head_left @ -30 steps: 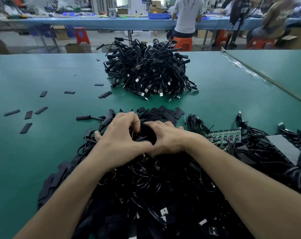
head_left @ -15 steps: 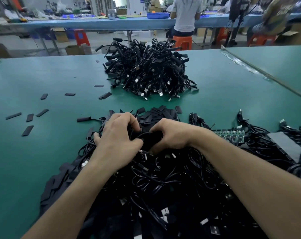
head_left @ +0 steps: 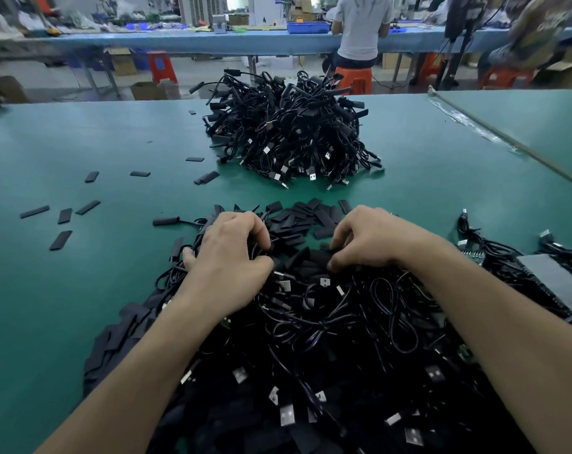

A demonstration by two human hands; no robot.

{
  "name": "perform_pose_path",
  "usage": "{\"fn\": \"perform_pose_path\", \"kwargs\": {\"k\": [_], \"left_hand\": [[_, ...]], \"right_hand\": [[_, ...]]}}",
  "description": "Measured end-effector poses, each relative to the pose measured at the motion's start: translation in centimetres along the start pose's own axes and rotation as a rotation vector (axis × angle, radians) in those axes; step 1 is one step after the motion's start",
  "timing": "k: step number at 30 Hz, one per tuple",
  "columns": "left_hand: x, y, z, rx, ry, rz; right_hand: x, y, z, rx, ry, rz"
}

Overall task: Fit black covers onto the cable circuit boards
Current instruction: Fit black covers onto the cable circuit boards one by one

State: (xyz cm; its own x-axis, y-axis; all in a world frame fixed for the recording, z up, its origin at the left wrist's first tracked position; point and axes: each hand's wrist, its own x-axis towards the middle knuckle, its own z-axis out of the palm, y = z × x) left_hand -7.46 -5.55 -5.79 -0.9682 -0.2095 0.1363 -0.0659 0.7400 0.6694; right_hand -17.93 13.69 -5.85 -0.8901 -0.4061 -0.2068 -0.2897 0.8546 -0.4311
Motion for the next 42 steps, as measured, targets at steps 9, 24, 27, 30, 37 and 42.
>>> {"fn": "perform_pose_path", "kwargs": {"k": [9, 24, 27, 30, 37, 42], "left_hand": [[0.0, -0.1, 0.6, 0.086, -0.007, 0.011], [-0.1, -0.3, 1.1, 0.168, -0.053, 0.011], [-0.2, -0.6, 1.4, 0.178, -0.012, 0.031], [-0.2, -0.7, 1.6, 0.189, 0.011, 0.039], [-0.1, -0.6, 1.6, 0.196, 0.002, 0.032], [-0.2, -0.6, 1.5, 0.190, -0.007, 0.033]], "right_hand": [[-0.2, -2.7, 0.0, -0.264, -0.193, -0.172], [0.8, 1.3, -0.2, 0.203, 0.231, -0.078], [0.1, 1.5, -0.2, 0.376, 0.234, -0.135], [-0.8, 1.1, -0.3, 0.408, 0.200, -0.175], [-3.5, -0.3, 0.1, 0.227, 0.127, -0.195], [-5.0, 1.6, -1.1, -0.188, 0.287, 0.160]]}}
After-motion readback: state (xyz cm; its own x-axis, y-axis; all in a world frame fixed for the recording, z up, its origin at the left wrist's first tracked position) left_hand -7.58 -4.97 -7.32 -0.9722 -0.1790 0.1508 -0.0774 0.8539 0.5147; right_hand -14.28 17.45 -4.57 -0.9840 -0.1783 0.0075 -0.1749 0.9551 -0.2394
